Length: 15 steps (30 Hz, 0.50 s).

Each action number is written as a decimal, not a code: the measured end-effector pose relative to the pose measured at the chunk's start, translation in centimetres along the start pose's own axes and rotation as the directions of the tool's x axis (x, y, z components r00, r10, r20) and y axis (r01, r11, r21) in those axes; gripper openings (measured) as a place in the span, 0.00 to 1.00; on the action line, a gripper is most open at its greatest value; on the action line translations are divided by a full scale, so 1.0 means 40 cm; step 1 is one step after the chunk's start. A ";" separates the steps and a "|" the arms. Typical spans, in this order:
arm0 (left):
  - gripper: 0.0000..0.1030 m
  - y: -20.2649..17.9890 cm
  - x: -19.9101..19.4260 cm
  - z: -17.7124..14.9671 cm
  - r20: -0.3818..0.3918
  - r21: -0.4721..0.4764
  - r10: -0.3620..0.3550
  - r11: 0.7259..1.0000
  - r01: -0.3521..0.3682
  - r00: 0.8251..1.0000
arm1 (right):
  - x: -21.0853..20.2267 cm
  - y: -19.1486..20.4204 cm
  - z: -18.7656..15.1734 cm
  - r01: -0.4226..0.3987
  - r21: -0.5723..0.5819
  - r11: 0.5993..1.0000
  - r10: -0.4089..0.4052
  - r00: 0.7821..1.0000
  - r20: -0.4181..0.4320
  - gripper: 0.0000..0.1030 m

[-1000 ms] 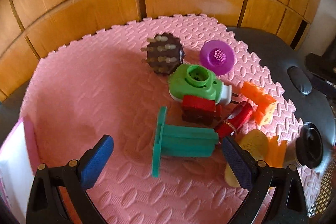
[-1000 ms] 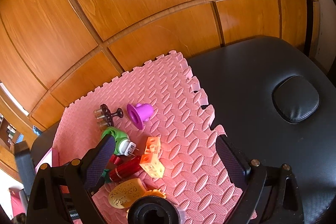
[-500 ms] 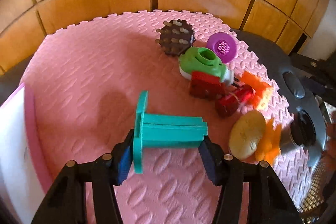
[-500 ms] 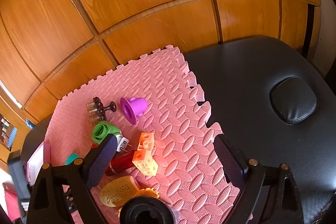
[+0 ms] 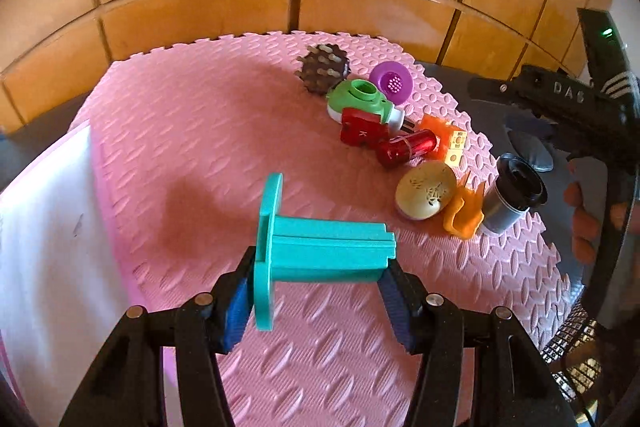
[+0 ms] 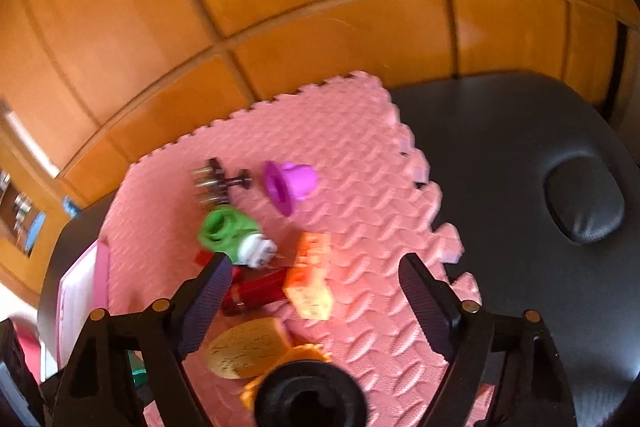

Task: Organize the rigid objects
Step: 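Carry the teal piece into the tray with left gripper while right gripper grasps black-lidded jar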

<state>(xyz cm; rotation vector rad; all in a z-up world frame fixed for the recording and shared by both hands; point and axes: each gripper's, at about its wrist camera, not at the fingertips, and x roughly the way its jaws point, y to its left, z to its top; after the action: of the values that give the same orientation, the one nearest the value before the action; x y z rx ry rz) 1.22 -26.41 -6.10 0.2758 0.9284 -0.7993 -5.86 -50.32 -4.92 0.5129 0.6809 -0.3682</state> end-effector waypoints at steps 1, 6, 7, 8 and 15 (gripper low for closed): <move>0.56 0.004 -0.008 -0.002 0.007 -0.004 0.002 1.000 -0.002 1.000 | 0.003 0.010 -0.002 -0.005 -0.017 1.000 0.005 1.000 -0.005 0.82; 0.56 0.016 -0.049 -0.016 0.033 -0.013 0.007 1.000 -0.007 0.999 | 0.026 0.039 -0.016 -0.022 -0.068 0.997 0.017 0.997 -0.071 0.80; 0.56 0.019 -0.055 -0.016 0.037 -0.012 0.007 1.000 -0.006 0.999 | 0.025 0.040 -0.020 -0.013 -0.065 0.998 0.008 0.997 -0.078 0.80; 0.56 0.022 -0.066 -0.019 0.047 -0.011 0.004 1.000 -0.004 0.999 | 0.023 0.039 -0.022 -0.019 -0.058 0.998 0.014 0.996 -0.086 0.80; 0.56 0.048 -0.109 -0.029 0.081 -0.026 -0.012 1.000 0.014 0.997 | -0.033 0.043 -0.054 0.075 -0.068 0.995 -0.081 0.993 -0.089 0.81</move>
<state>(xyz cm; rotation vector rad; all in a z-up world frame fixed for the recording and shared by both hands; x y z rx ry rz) 0.38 -22.33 -3.53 0.2127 0.8645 -0.8034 -7.06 -47.51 -4.89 0.4446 0.8011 -0.3965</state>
